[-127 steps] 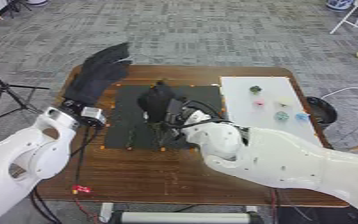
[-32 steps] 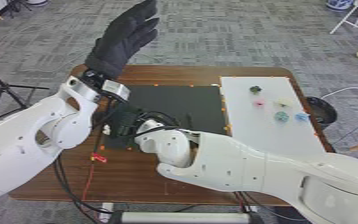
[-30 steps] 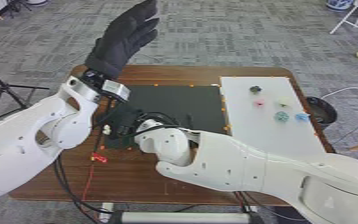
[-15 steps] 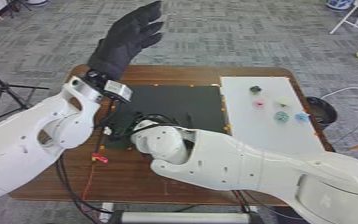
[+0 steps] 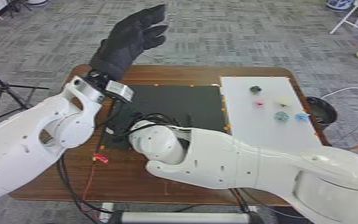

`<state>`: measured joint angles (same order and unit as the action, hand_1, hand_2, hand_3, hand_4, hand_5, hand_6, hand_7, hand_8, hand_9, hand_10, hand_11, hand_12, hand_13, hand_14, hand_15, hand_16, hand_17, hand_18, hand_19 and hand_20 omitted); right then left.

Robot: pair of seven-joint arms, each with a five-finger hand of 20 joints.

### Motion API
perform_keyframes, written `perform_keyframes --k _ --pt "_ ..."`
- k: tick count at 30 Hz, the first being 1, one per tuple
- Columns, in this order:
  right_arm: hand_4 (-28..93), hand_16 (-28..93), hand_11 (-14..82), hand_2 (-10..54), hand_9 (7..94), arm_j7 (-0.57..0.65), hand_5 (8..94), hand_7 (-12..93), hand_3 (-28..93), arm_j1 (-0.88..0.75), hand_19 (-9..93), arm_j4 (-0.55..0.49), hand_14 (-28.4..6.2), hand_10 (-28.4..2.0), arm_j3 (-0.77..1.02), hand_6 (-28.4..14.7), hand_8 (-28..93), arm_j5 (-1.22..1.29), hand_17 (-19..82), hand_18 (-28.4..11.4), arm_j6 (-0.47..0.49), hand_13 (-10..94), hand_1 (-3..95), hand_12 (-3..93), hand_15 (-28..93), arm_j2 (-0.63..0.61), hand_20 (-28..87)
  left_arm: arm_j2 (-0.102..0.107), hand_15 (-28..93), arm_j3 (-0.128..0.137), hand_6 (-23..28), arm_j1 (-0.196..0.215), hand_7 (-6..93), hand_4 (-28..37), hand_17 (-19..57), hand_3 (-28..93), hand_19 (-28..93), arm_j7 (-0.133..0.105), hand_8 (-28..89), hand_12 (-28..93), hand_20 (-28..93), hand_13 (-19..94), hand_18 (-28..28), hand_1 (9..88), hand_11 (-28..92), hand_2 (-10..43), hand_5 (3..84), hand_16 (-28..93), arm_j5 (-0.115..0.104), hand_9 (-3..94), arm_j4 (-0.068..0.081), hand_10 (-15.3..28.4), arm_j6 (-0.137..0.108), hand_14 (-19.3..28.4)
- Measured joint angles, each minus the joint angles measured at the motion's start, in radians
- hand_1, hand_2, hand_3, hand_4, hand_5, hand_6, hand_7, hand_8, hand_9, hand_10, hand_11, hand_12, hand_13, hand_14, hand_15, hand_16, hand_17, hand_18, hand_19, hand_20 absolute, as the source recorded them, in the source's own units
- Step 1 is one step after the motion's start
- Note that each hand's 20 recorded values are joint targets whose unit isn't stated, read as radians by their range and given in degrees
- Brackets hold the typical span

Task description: Arrange flowers

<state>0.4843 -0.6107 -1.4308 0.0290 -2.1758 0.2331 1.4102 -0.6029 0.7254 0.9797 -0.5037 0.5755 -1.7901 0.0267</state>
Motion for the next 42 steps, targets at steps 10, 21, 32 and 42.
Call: perform_keyframes --k 10,21,32,42 --pt "2 35 72.4 14.0 90.4 -0.009 43.8 19 93 0.050 93 -0.045 -3.0 -6.3 -0.054 3.1 -16 0.006 65 -20.0 -0.017 91 28.2 33.5 89 -0.025 76 0.003 15 0.007 2.7 0.008 15.5 -21.6 -5.0 64 33 -0.001 -7 23 14 17 16.1 28.0 14 -4.8 27.2 8 0.000 18.8 -0.001 9.9 -0.001 12.9" --pt "-20 35 64.6 2.2 82.9 -0.040 43.6 11 81 0.029 93 -0.107 -4.6 -9.7 0.010 -1.1 -10 0.006 56 -21.2 -0.037 84 28.2 30.5 88 -0.071 74 0.003 23 0.053 2.1 0.046 21.2 -24.2 -3.8 70 38 -0.003 -11 19 9 19 16.6 28.0 21 -7.0 27.3 5 0.000 19.4 -0.009 9.8 -0.002 12.6" --pt "-28 23 21.2 -9.5 40.2 -0.081 35.9 16 81 -0.142 88 -0.354 -14.5 -16.0 0.250 -3.9 -9 0.006 28 -23.1 -0.340 48 21.5 21.7 82 -0.349 54 0.020 25 0.307 3.1 0.283 19.9 -22.8 -8.1 67 38 -0.013 -10 17 10 15 17.8 28.8 22 -6.4 27.7 1 0.000 18.6 -0.077 11.7 -0.066 15.3" --pt "-28 23 23.9 -9.5 34.4 0.088 36.1 22 80 -0.459 81 -0.448 -16.5 -15.0 0.687 -4.3 -11 -0.086 20 -22.0 -0.352 30 24.9 24.6 79 -0.770 54 0.070 24 0.559 3.0 0.580 19.0 -22.6 -7.6 67 38 0.017 -9 18 10 16 17.7 29.1 21 -6.6 27.8 3 -0.002 18.8 -0.159 11.2 -0.107 15.0"
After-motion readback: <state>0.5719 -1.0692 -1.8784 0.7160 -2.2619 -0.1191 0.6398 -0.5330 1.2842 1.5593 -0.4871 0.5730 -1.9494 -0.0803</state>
